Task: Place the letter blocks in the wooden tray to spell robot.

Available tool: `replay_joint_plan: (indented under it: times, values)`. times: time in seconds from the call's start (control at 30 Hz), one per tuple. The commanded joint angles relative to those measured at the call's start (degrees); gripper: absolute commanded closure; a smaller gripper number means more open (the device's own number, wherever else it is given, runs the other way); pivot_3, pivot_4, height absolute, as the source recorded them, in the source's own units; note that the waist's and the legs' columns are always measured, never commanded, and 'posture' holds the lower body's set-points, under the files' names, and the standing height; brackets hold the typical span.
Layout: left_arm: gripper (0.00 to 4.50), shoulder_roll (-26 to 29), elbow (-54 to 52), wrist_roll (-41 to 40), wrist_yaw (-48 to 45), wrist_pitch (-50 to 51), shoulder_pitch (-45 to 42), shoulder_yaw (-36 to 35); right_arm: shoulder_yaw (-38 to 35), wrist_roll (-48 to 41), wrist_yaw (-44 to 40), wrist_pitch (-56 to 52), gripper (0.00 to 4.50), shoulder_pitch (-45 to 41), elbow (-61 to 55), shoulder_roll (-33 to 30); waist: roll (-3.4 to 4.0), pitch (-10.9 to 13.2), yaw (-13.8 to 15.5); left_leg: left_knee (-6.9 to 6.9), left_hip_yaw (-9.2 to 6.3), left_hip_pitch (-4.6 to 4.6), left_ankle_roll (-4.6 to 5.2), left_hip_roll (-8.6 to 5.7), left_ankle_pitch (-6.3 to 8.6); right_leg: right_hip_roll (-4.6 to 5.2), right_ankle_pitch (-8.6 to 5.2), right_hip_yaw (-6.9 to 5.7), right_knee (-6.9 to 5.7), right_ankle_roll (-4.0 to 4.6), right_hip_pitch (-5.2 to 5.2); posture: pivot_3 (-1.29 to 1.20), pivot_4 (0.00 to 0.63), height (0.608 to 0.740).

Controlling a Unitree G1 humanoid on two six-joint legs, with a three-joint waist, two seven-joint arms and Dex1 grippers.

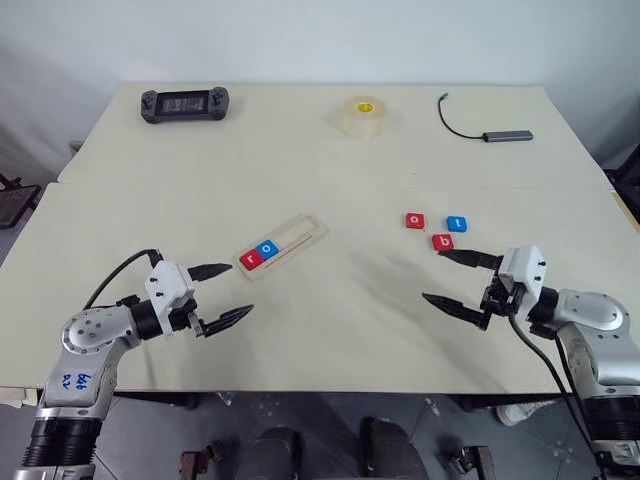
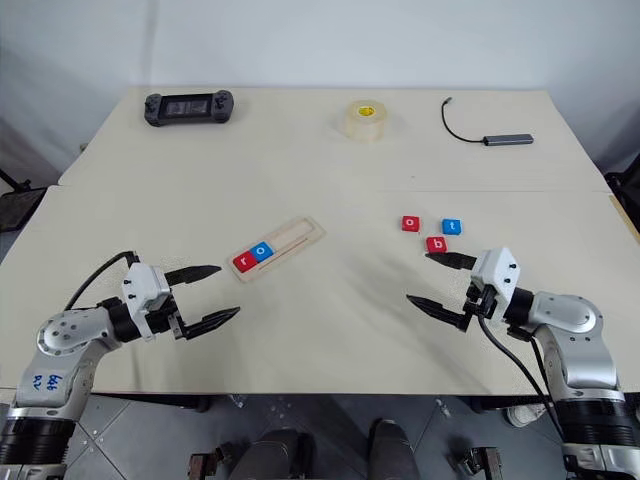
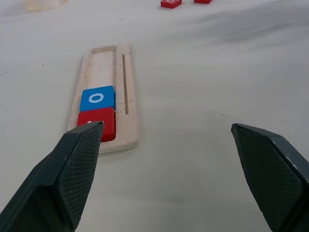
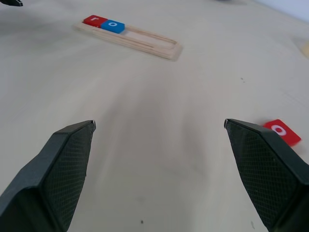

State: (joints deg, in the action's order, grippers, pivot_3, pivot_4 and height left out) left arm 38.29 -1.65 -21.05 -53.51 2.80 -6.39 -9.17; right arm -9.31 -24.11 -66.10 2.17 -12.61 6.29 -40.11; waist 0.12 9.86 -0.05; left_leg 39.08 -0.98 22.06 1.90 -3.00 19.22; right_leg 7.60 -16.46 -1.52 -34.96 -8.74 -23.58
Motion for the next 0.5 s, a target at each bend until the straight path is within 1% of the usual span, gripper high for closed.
replay_joint_plan:
  times: [0.03,0.2,0.33,0.5]
  values:
    - [0.0,0.4,-2.0,-0.7,1.1,0.7,0.1,-1.8,-1.6,-0.5,-0.8,1.2,0.01,0.1,0.0,-1.0,0.0,0.0,0.0,0.0,0.0,0.0,0.0,0.0,0.0,0.0,0.0,0.0,0.0,0.0,0.0,0.0,0.15,0.74]
    - [0.0,-1.1,-5.1,-3.9,2.9,3.0,3.5,-4.5,-0.8,-0.9,-1.4,1.6,0.01,-1.0,1.0,0.3,0.0,0.0,-0.1,0.0,0.0,0.0,0.0,0.0,0.0,0.01,0.0,0.01,0.0,0.0,0.0,0.0,0.15,0.74]
    - [0.0,-2.8,-4.9,-3.7,6.0,1.0,10.1,-9.8,1.7,-1.6,-1.6,0.9,0.01,-3.4,-1.1,3.4,0.0,0.0,-0.5,0.0,0.02,-0.01,-0.04,0.08,0.02,-0.03,0.0,0.04,0.02,0.0,-0.01,0.0,0.15,0.74]
    - [0.0,-4.8,-0.9,-3.2,9.9,-2.1,16.8,-17.2,6.3,-2.2,-0.6,-0.8,0.01,-8.1,-5.9,9.0,0.0,0.0,-0.4,0.0,0.03,-0.02,-0.09,0.15,0.03,-0.04,-0.02,0.03,0.01,0.03,-0.03,0.0,0.15,0.74]
